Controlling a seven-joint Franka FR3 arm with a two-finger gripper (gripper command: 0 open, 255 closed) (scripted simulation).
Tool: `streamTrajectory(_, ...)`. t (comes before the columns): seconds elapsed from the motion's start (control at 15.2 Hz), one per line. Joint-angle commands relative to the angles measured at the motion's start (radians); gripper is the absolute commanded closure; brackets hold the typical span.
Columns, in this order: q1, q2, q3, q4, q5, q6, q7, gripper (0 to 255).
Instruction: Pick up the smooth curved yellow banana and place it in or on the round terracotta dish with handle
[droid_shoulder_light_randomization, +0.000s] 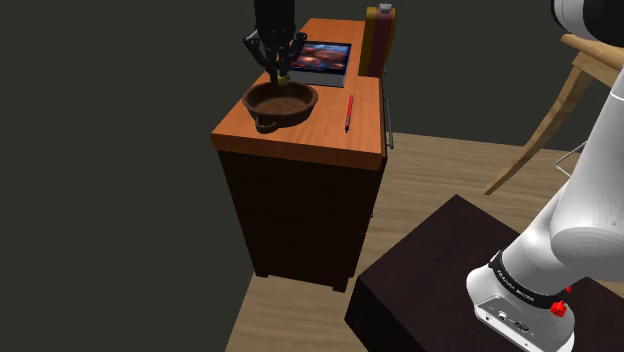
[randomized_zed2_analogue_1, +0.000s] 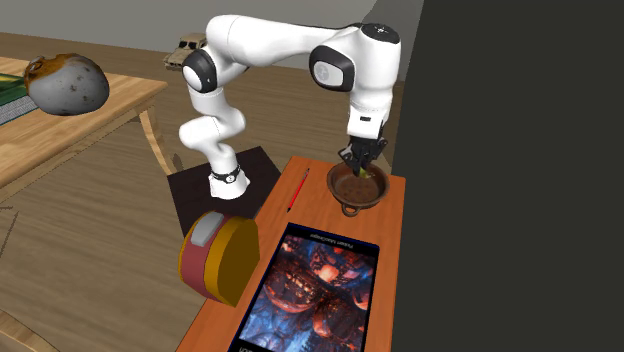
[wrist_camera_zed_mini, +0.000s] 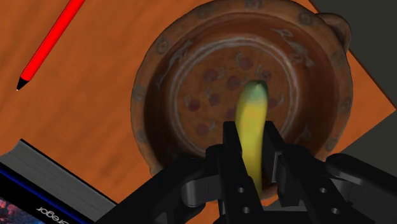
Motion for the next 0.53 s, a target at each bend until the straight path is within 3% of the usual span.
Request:
streamTrajectory(0.0,-0.003,-0.007,-0.001,-0.038,0.002,0.032,-0.002,255)
streamTrajectory(0.46,-0.006,-0.014,-0.001,-0.076,0.005,0.064,-0.005,255)
